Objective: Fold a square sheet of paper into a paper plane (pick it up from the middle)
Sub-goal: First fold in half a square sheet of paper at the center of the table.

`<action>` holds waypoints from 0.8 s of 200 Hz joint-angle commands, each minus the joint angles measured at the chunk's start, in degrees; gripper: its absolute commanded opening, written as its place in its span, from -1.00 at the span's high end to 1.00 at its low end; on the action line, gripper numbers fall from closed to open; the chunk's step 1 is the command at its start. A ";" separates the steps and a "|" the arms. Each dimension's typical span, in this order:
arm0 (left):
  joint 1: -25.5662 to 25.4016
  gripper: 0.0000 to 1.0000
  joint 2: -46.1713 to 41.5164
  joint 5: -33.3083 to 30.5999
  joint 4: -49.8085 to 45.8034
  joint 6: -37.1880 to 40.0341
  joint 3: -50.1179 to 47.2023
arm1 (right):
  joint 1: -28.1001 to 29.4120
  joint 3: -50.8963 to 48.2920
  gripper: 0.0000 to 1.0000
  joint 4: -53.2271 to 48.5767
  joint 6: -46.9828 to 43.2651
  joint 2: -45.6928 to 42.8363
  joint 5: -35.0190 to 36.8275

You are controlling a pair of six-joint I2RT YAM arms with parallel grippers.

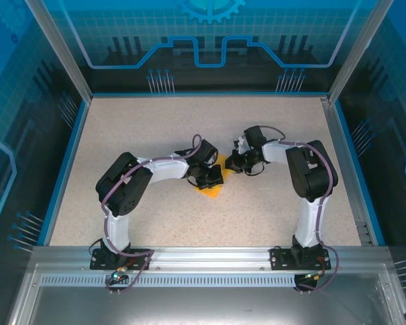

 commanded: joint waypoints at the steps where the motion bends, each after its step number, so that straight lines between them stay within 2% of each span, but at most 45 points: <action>1: 0.46 0.95 -1.24 4.35 6.21 2.25 0.65 | 0.18 0.57 1.00 -4.52 -1.18 2.90 3.04; 72: 1.83 0.95 2.80 5.61 8.67 2.48 0.25 | 0.12 0.27 1.00 -5.77 -1.47 3.96 3.67; 160: 1.84 0.95 3.48 5.58 5.16 5.28 -5.26 | 0.00 0.05 1.00 -7.42 -1.47 4.43 5.34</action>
